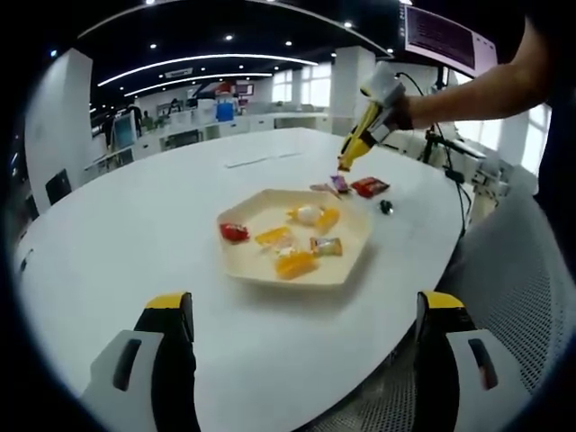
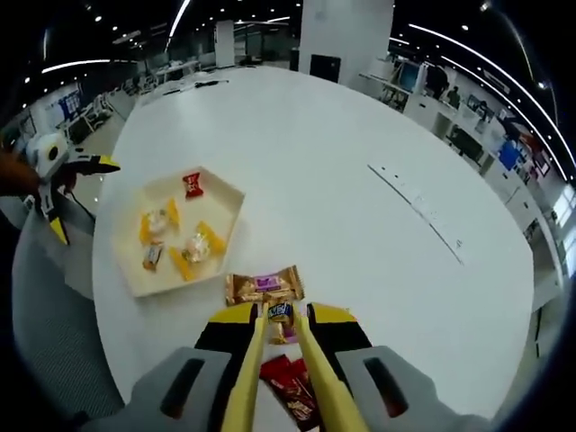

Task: Place the target food into the container with the food tongs after gripping and lifting it, then release it inside without dropping or visibly crushing the food.

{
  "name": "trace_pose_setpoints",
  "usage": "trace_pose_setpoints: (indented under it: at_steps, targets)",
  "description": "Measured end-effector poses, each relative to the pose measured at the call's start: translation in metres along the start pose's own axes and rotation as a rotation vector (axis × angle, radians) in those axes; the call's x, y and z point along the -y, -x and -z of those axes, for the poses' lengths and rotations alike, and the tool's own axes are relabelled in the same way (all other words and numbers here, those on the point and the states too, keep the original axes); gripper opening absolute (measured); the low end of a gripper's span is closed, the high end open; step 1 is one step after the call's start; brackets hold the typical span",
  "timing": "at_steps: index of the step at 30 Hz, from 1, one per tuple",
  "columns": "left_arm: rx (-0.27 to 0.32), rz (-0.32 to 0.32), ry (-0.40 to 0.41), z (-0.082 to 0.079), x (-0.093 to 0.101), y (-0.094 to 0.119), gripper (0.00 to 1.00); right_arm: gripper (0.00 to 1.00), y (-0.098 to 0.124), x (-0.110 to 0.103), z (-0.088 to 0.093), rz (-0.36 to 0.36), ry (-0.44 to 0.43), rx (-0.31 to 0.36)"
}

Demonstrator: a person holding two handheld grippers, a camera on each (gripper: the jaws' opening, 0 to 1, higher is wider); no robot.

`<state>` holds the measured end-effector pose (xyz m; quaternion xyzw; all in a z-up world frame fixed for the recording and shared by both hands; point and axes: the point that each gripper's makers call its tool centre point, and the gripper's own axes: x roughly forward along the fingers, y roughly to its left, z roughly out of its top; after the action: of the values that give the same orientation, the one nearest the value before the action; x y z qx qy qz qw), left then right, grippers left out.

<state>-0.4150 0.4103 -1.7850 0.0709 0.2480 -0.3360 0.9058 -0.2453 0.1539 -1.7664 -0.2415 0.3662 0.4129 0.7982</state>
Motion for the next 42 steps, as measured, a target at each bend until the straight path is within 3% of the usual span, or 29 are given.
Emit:
trace_pose_setpoints:
  at_steps: [24,42]
  targets:
    - [0.004,-0.004,-0.017,-0.001,0.000,0.001,0.99,0.21,0.017,-0.004,-0.024,0.014,0.034,0.023]
    - [0.010,-0.015,-0.018,-0.002,-0.002,0.002,0.99,0.21,0.011,-0.030,-0.054,-0.024,0.072,0.048]
